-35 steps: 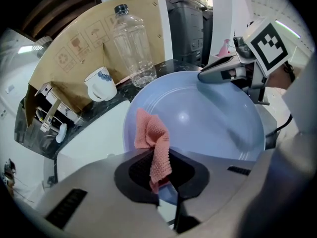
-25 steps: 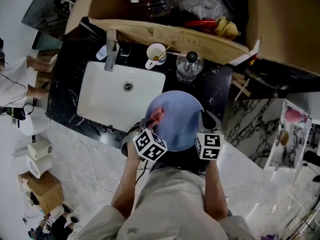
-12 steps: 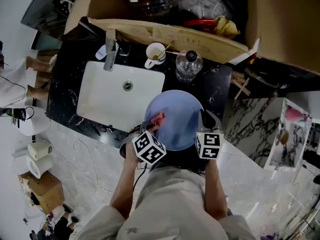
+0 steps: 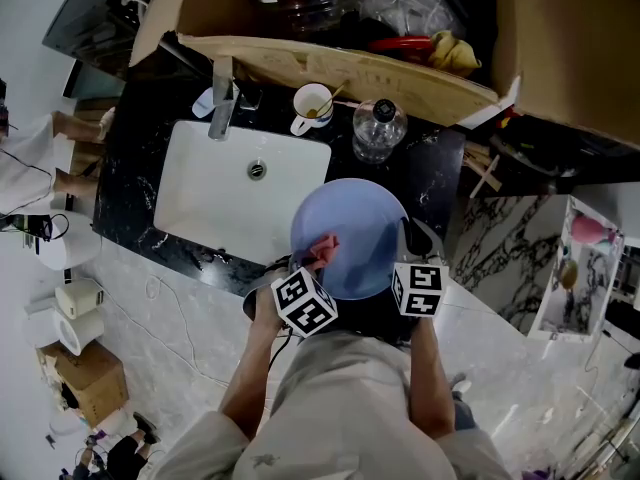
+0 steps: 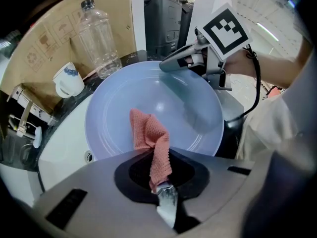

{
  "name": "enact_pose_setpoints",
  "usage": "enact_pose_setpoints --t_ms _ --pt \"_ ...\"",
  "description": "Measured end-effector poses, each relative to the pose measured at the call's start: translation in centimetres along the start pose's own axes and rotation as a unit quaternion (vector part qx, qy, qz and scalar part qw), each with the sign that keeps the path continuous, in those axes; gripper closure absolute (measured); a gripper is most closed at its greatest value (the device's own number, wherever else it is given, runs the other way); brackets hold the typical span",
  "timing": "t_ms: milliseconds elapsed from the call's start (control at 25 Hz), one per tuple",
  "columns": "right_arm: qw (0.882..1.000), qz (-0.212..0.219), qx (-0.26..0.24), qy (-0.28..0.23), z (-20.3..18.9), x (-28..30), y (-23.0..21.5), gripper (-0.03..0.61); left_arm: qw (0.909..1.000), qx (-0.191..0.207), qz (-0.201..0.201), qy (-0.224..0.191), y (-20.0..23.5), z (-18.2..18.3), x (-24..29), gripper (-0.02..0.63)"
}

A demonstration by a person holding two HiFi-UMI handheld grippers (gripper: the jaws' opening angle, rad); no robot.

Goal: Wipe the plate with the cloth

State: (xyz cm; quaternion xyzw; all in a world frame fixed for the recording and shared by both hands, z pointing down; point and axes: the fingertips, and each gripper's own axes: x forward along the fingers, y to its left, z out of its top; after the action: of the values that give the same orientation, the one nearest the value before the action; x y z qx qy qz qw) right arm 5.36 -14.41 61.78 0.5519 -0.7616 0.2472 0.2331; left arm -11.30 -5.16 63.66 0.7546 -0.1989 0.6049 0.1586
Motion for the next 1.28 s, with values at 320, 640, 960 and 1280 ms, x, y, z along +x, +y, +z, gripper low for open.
enact_pose_setpoints --t_ms 320,640,960,1280 --pt "1.000 0.001 0.005 -0.001 0.0 0.0 0.0 0.537 0.9991 0.022 -0.037 0.000 -2.5 0.5 0.1 0.580" --pt "1.000 0.000 0.008 -0.005 -0.1 0.0 0.0 0.537 0.9967 0.048 -0.066 -0.001 -4.7 1.5 0.5 0.580" --pt "1.000 0.004 0.015 -0.009 -0.1 -0.1 0.0 0.537 0.9927 0.061 -0.102 -0.022 -6.7 3.5 0.6 0.580" --pt "1.000 0.005 0.016 -0.010 0.0 -0.1 0.0 0.538 0.9895 0.064 -0.124 -0.038 -7.9 5.2 1.4 0.580"
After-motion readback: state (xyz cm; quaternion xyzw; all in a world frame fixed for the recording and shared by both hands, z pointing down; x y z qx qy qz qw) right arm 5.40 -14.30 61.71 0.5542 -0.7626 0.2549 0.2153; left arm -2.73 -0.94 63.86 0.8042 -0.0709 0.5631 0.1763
